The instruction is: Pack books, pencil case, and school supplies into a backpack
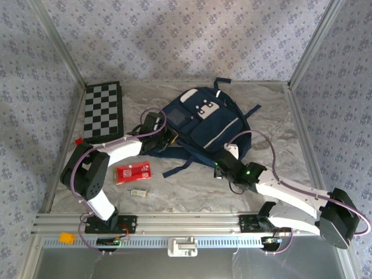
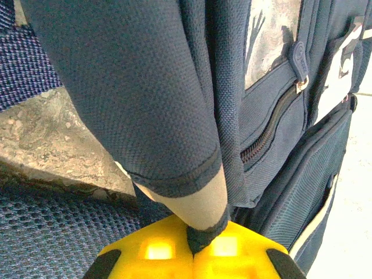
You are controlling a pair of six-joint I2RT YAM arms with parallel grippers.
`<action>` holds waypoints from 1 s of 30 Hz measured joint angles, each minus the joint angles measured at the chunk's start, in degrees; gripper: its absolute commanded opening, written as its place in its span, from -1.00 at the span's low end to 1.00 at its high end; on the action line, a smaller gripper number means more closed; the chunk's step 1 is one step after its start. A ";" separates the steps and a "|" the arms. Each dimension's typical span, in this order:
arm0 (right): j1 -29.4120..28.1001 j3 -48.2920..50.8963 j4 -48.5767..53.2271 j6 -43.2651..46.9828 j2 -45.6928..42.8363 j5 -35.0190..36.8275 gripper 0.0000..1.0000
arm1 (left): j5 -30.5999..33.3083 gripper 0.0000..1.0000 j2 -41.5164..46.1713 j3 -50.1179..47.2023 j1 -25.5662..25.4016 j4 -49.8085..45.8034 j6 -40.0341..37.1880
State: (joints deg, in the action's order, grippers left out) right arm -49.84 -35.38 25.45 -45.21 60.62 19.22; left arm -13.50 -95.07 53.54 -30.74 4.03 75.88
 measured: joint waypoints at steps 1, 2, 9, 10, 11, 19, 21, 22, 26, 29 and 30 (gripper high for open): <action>0.31 0.00 -0.39 1.03 0.02 -0.70 -1.00 | 0.00 -1.00 0.00 0.07 0.00 0.02 -0.02; 0.48 0.00 -0.55 1.81 0.20 -1.18 -1.00 | 0.00 -1.00 0.00 0.15 0.00 0.02 0.00; 1.42 -2.64 -0.98 5.95 8.11 -2.08 -0.96 | 0.79 -1.00 0.00 0.33 -0.57 -0.02 0.00; 1.53 -3.13 -1.07 6.32 9.11 -1.99 -0.89 | 0.92 -1.00 0.00 0.33 -0.70 -0.02 0.00; 1.66 -3.58 -1.11 6.69 10.01 -1.75 -0.87 | 1.09 -1.00 0.00 0.39 -0.79 -0.04 0.00; 3.45 -5.03 -3.08 7.82 15.87 -0.11 -0.64 | 1.42 -1.00 0.00 0.98 -1.16 -0.44 0.00; 3.76 -5.09 -4.07 8.22 16.98 0.02 -0.60 | 1.51 -1.00 0.00 1.05 -1.20 -0.44 0.00; 3.82 -5.09 -4.90 8.63 17.44 0.04 -0.60 | 1.51 -1.00 0.00 1.05 -1.20 -0.44 0.00; 4.13 -5.05 -7.10 9.90 19.17 0.09 -0.73 | 1.77 -1.00 0.00 1.07 -1.27 -0.44 0.00; 4.13 -5.05 -8.07 10.60 20.17 0.48 -0.86 | 2.19 -1.00 0.00 1.07 -1.29 -0.44 0.00; 4.13 -5.07 -8.17 10.80 20.24 0.61 -0.90 | 2.34 -1.00 0.00 1.07 -1.29 -0.44 -0.02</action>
State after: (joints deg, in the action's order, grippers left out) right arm -45.71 -40.45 17.28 -34.41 80.86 19.84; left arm -11.16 -95.07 54.61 -32.03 3.60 75.85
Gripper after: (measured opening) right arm 0.086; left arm 0.048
